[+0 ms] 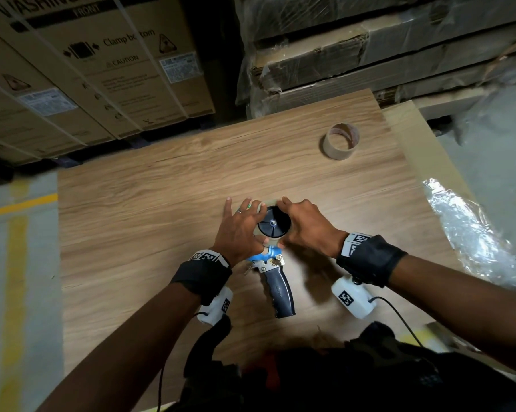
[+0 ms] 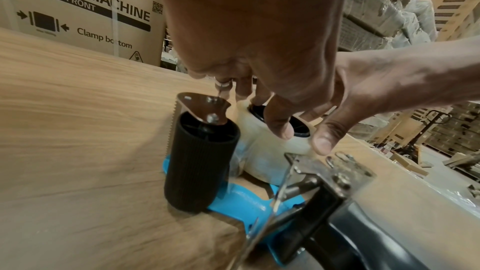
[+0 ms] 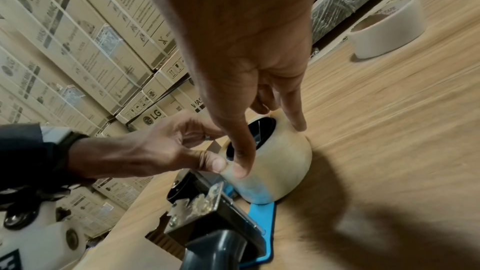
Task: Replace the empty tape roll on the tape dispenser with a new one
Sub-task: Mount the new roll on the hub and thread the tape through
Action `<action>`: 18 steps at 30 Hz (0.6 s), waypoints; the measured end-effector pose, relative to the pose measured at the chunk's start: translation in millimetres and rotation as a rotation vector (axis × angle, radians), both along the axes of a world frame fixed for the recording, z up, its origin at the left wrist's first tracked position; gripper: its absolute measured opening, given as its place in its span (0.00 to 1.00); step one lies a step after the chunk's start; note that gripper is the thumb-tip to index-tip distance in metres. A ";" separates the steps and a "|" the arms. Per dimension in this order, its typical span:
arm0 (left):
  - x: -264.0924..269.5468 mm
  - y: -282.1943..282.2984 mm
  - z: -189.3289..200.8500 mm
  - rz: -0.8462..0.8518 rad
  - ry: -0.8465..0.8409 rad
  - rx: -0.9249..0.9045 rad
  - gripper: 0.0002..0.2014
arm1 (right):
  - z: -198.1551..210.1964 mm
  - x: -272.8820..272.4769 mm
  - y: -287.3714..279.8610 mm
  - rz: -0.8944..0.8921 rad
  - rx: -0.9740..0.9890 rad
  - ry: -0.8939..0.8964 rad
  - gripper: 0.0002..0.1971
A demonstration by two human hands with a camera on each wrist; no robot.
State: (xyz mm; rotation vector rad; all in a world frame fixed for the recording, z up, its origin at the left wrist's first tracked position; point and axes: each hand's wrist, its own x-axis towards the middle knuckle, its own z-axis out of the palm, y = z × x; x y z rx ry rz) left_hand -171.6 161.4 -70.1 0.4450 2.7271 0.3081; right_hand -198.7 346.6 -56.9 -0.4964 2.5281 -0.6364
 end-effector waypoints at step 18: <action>4.5 -6.6 1.7 0.029 0.049 0.052 0.39 | 3.5 3.9 -9.2 -0.074 0.063 -0.038 0.41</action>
